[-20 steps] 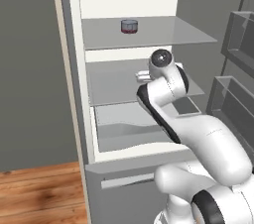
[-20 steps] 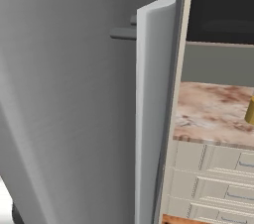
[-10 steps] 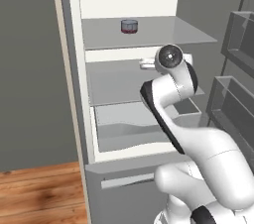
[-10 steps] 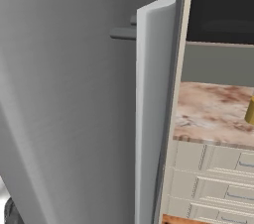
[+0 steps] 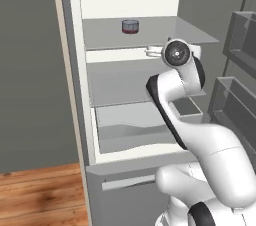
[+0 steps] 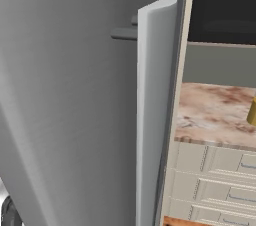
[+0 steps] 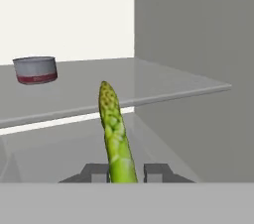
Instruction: Move the can and asparagus from the second highest shelf to the top shelf to make space. Then, place the pitcher from the counter on the cleared second highest shelf.
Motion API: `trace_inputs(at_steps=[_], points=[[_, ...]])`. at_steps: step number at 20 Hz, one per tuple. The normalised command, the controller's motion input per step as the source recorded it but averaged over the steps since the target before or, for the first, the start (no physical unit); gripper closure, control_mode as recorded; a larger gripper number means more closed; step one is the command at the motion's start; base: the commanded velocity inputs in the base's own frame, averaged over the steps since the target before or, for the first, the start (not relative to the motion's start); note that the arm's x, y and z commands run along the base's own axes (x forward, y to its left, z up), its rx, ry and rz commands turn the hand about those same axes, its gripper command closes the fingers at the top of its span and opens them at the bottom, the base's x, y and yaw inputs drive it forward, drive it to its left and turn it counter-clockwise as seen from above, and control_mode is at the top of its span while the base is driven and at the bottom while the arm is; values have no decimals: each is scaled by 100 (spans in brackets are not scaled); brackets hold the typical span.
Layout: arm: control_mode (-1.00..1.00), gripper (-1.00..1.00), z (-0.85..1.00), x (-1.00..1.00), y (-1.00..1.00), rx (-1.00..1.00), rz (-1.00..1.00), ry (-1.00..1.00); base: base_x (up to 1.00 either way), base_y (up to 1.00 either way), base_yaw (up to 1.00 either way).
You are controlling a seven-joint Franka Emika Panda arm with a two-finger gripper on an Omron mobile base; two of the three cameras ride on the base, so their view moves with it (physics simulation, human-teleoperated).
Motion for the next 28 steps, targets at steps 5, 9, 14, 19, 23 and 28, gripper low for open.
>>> trace_inputs(at_steps=[5, 9, 14, 19, 23, 28], points=[[-100, 100, 47, 14, -38, 0, -6, 1, 0, 0, 0], [-100, 100, 51, 47, -26, 0, -1, 17, 0, 0, 0], [-100, 100, 9, 68, -4, 0, 0, 20, 0, 0, 0], [-100, 100, -8, 69, 0, -1, 0, 8, 0, 0, 0], [-100, 100, -35, 67, 0, 0, 1, 0, 0, 0, 0], [-100, 100, -37, 67, 0, 0, 0, 0, 0, 0, 0]])
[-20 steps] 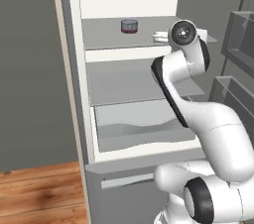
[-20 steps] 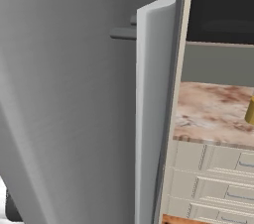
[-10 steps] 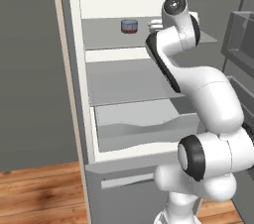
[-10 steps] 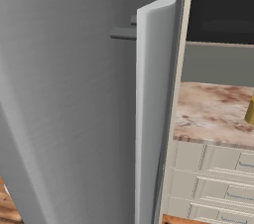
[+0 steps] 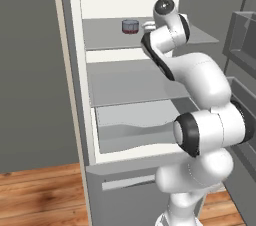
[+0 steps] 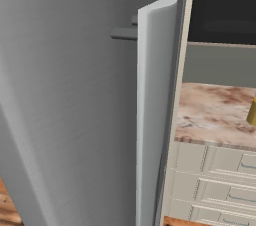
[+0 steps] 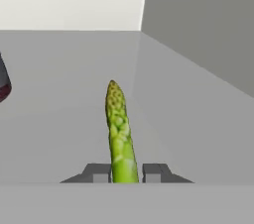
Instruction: Move the can and asparagus from the second highest shelf to the top shelf to make space. Then, place the pitcher from the counter on the cleared second highest shelf.
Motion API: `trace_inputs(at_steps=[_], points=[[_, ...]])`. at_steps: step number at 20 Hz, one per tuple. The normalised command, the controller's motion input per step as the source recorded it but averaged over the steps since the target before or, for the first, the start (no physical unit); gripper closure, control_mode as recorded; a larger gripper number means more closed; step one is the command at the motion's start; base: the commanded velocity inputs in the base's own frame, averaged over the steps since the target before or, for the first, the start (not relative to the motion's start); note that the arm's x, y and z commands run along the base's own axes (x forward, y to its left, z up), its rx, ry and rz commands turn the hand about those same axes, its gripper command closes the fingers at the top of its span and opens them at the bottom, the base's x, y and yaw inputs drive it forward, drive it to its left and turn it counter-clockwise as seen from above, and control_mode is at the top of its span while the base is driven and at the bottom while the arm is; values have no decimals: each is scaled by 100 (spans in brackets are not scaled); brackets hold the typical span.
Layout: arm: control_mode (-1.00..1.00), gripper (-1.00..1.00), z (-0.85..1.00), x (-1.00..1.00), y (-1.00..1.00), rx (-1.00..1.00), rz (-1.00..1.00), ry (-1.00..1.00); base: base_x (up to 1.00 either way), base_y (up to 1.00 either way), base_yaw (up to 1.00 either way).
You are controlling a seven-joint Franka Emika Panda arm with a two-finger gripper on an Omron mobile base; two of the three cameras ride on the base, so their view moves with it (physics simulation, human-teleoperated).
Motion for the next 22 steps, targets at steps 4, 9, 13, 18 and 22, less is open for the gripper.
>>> trace_inputs(at_steps=[4, 9, 13, 18, 22], points=[[-100, 100, -33, 71, -7, 0, 0, 0, 0, 0, 0], [-100, 100, -17, 80, -17, 0, 1, 0, 0, 0, 0], [-100, 100, -8, 82, -16, 0, 0, 0, 0, 0, 0], [-100, -100, -11, 78, -8, 0, 0, 0, 0, 0, 0], [-100, -100, -15, 41, 0, 0, 0, 0, 0, 0, 0]])
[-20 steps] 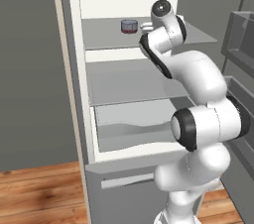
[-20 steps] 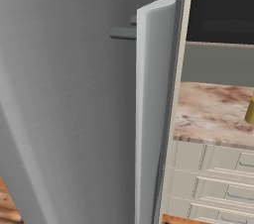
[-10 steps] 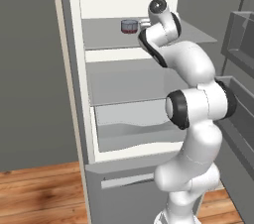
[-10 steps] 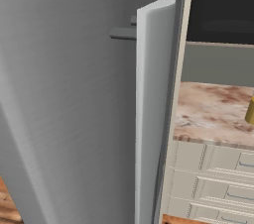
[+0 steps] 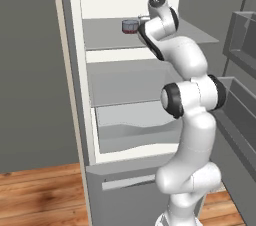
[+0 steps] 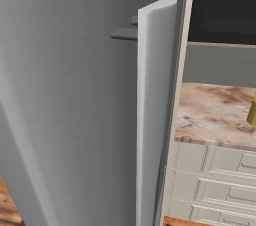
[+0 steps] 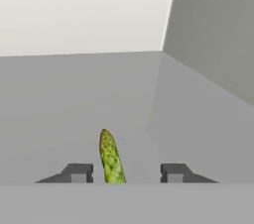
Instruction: Move the can and asparagus from the second highest shelf to the top shelf to make space. Then, place the pitcher from the counter on the cleared second highest shelf.
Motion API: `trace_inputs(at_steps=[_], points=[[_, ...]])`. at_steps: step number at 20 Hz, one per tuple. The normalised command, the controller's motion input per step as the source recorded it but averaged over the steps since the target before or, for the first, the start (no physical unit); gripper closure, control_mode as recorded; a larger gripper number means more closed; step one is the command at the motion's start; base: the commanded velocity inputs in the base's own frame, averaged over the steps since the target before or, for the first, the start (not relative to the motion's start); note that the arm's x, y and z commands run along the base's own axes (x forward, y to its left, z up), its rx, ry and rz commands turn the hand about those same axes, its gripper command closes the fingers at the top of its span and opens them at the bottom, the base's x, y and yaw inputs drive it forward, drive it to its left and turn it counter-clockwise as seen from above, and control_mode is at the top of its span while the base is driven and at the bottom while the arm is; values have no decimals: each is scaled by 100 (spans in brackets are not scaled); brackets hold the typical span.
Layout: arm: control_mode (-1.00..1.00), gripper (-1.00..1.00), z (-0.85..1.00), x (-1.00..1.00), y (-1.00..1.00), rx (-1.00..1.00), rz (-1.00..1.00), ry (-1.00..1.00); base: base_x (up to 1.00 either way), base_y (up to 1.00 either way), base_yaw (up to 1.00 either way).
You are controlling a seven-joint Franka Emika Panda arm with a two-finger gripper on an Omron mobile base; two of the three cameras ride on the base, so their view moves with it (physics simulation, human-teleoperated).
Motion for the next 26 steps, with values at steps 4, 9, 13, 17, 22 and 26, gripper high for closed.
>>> trace_inputs(at_steps=[4, 9, 13, 17, 22, 26], points=[[-100, -100, -20, 0, 0, -4, 0, -3, 0, 0, 0], [-100, -100, -32, -18, 0, -8, 0, -13, 0, 0, 0], [-100, -100, -21, -46, 0, -7, 0, -14, 0, 0, 0], [-100, -100, -6, -66, 0, -5, 0, -11, 0, 0, 0], [-100, -100, 0, -96, 6, -2, 0, -1, 0, 0, 0], [-100, -100, 6, -100, 8, 1, 3, 0, 0, 0, 0]])
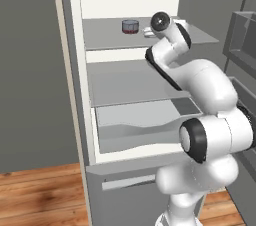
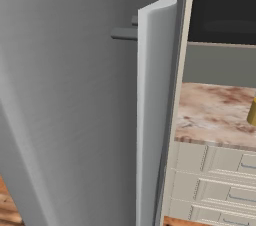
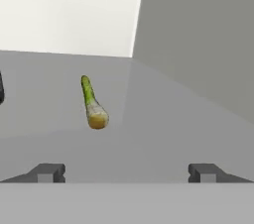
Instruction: Move the can and asparagus from the second highest shelf to the top shelf to make space. Then, place the pitcher from the counter on the cleared second highest shelf.
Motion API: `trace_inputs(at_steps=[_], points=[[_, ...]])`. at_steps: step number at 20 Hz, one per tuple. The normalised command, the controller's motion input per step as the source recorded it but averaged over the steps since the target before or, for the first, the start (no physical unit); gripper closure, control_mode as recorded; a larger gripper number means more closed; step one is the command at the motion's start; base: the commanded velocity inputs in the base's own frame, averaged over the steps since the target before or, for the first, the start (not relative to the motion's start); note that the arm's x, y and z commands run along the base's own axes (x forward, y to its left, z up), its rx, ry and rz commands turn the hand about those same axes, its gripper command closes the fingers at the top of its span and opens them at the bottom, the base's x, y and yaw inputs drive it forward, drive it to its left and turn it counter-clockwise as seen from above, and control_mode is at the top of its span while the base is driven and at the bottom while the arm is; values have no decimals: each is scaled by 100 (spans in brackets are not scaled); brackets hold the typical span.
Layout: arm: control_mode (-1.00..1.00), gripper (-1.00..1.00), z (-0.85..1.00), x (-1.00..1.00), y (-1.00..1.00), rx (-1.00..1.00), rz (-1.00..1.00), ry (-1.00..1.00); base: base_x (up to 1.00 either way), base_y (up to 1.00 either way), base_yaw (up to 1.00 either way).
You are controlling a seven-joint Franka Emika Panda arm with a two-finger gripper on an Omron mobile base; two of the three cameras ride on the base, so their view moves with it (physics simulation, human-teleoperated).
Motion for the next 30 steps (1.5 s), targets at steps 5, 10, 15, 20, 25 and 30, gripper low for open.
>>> trace_inputs(at_steps=[5, 10, 15, 20, 25, 30], points=[[-100, -100, 2, -97, 19, 11, 10, 0, 0, 0, 0], [-100, -100, 0, -80, 36, 21, 13, 7, 0, 0, 0], [-100, -100, 0, -58, 49, 19, 17, 18, 0, 0, 0], [-100, -100, 0, -74, 35, 2, 16, 20, 0, 0, 0], [-100, -100, -10, -98, 0, -3, 14, 6, 0, 0, 0], [-100, -100, -44, -91, 0, -11, 8, 9, 0, 0, 0]])
